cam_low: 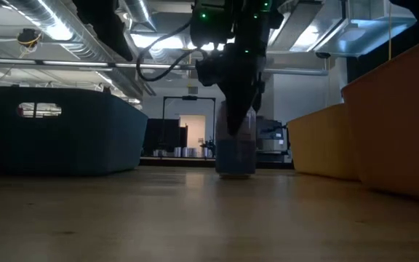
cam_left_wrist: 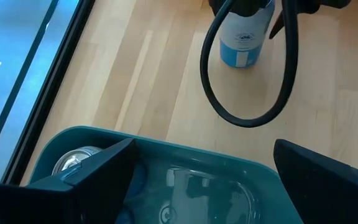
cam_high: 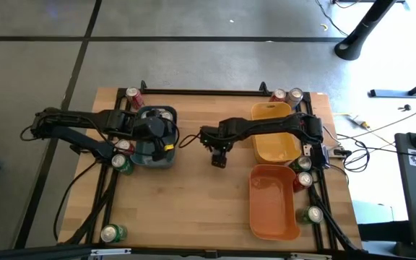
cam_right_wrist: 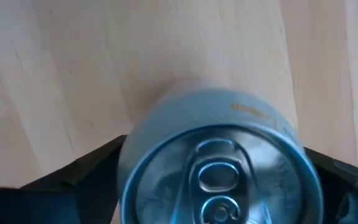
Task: Sort soda cans
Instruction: Put the bottom blue-white soda can into the blue bin
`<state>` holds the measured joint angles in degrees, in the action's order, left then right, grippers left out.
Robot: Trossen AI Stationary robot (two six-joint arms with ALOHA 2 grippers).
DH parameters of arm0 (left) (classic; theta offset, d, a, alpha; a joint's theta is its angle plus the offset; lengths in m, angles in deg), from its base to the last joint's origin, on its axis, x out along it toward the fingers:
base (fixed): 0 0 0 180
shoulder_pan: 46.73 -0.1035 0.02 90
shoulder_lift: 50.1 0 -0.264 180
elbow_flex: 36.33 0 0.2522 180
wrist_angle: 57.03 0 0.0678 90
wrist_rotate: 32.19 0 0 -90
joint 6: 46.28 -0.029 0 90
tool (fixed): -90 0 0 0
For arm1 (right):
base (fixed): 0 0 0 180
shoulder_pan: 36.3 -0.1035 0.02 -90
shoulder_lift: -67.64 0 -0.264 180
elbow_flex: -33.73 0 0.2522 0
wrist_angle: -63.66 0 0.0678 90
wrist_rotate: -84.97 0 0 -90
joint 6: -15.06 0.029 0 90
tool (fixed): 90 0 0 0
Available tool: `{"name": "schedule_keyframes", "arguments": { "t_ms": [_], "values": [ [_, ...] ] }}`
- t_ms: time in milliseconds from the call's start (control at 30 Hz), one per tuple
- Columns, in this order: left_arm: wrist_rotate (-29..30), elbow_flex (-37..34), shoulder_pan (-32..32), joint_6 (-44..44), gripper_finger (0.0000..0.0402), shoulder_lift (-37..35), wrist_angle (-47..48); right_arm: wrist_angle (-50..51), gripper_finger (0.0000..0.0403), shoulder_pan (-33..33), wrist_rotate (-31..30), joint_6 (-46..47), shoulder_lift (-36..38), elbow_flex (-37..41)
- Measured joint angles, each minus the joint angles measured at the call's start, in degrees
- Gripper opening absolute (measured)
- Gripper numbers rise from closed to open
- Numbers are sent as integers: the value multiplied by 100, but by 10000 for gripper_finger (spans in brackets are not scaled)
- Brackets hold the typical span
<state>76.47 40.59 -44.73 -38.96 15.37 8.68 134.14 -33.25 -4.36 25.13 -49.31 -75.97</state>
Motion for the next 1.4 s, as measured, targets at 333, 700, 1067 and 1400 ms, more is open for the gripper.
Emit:
{"name": "schedule_keyframes", "arguments": {
  "t_ms": [333,700,1067,1400],
  "values": [
    [0,2,0,0,367,0,-48,952,366,-54,-21,-196,4,-789],
    [0,3,0,-20,367,0,-156,1672,367,-256,-448,-284,956,-1066],
    [-24,4,0,-482,367,157,-1358,93,367,-304,-820,-120,3017,1036],
    [-497,4,-117,-591,367,1211,-3072,-1552,367,-308,-820,-62,4163,2716]
  ]
}}
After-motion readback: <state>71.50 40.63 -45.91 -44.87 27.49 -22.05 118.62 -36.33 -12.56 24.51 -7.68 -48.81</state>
